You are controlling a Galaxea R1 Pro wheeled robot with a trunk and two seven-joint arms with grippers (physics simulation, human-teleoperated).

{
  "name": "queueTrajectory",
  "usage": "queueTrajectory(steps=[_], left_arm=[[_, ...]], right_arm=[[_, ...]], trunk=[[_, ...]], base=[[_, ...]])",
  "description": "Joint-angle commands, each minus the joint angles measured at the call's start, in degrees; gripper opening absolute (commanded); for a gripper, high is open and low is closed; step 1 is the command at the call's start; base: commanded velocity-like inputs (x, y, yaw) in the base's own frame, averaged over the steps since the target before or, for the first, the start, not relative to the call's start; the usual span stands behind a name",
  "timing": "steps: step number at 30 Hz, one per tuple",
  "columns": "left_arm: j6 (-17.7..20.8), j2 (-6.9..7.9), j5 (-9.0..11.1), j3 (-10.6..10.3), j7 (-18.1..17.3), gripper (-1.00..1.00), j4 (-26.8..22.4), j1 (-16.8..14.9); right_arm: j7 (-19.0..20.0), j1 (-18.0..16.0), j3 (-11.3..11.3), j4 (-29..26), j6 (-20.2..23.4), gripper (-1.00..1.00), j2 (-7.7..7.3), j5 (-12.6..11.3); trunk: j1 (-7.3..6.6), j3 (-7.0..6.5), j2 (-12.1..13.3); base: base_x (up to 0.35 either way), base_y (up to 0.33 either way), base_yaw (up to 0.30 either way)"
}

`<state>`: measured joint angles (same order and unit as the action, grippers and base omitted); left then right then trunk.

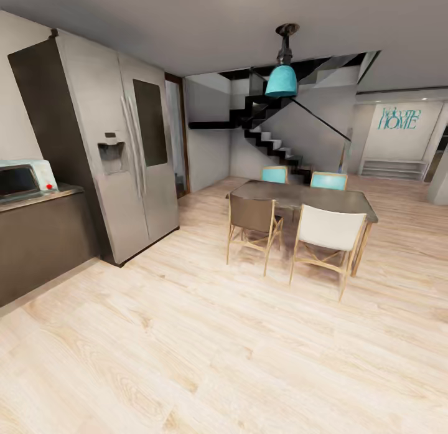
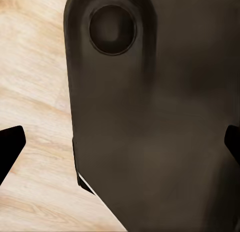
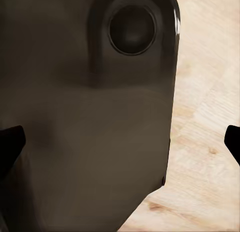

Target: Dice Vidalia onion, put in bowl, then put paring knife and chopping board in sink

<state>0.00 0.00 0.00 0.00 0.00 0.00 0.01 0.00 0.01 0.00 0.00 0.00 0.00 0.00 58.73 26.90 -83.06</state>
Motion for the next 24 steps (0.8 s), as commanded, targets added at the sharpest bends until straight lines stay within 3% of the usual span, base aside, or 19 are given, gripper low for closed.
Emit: queueTrajectory(steps=[1,9,24], left_arm=[[0.0,0.0,0.0,0.0,0.0,1.0,0.0,0.0],[-0.1,0.16,0.3,0.1,-0.7,1.0,0.5,0.1],[-0.1,0.48,0.3,0.1,-0.7,1.0,0.4,0.1]], right_arm=[[0.0,0.0,0.0,0.0,0.0,1.0,0.0,0.0],[-0.1,1.2,0.1,-1.4,-0.1,1.0,2.32,0.1],[-0.1,1.2,0.0,-1.5,-3.6,1.0,2.46,0.1]], trunk=[[0.0,0.03,0.0],[0.0,0.03,0.0],[0.0,0.03,0.0]], base=[[0.0,0.0,0.0],[0.0,0.0,0.0],[0.0,0.0,0.0]])
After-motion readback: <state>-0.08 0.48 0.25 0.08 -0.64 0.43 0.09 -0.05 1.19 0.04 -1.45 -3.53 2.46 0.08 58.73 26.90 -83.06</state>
